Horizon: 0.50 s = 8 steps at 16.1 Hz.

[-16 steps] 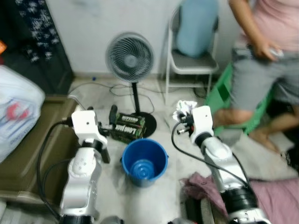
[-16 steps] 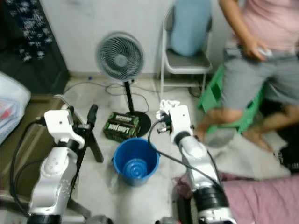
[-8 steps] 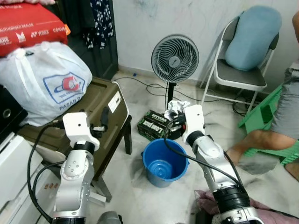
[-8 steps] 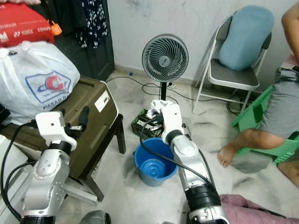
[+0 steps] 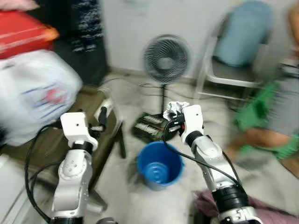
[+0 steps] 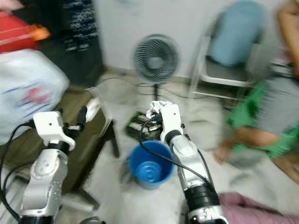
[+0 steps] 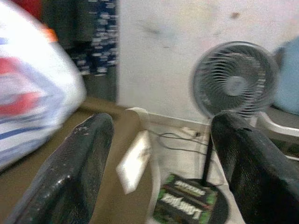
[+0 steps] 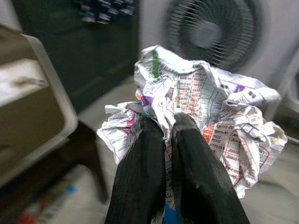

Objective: Clean up the room

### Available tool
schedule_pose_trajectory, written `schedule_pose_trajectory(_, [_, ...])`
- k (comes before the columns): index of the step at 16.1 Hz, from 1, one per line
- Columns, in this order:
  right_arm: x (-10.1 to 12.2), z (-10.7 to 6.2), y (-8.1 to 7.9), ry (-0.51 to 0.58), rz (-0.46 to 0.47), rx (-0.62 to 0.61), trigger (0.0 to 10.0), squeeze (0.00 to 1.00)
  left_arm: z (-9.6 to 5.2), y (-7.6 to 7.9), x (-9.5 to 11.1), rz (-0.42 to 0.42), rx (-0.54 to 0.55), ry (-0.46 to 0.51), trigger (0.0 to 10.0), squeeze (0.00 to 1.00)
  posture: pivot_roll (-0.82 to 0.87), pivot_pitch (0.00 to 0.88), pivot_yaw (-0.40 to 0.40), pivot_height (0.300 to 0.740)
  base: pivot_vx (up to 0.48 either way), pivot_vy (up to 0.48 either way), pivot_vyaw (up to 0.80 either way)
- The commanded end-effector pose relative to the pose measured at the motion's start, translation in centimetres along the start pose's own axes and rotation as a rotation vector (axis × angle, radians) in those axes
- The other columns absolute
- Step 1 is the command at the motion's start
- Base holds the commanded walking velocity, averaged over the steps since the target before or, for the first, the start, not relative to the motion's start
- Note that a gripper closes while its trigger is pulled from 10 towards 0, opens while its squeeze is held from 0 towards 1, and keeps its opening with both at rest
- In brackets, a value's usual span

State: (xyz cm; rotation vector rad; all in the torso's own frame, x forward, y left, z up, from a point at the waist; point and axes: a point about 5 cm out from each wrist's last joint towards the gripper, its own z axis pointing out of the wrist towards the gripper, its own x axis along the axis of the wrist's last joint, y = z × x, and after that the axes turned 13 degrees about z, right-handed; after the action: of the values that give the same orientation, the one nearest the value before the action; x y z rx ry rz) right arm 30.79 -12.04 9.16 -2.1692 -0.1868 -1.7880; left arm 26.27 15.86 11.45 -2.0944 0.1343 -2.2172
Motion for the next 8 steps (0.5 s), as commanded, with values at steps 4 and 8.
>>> schedule_pose_trajectory(4, [0.24, -0.02, 0.48, 0.003, 0.003, -0.013, 10.0, 0.0, 0.15, 0.63, 0.43, -0.007, -0.027, 0.018, 10.0, 0.0, -0.02, 0.0, -0.044, 0.74, 0.277, 0.0, 0.0])
schedule_pose_trajectory(8, [0.27, 0.02, 0.43, 0.003, 0.0, -0.009, 10.0, 0.0, 0.21, 0.62, 0.41, -0.005, -0.028, 0.018, 10.0, 0.0, -0.03, 0.0, -0.043, 0.74, 0.27, 0.0, 0.0])
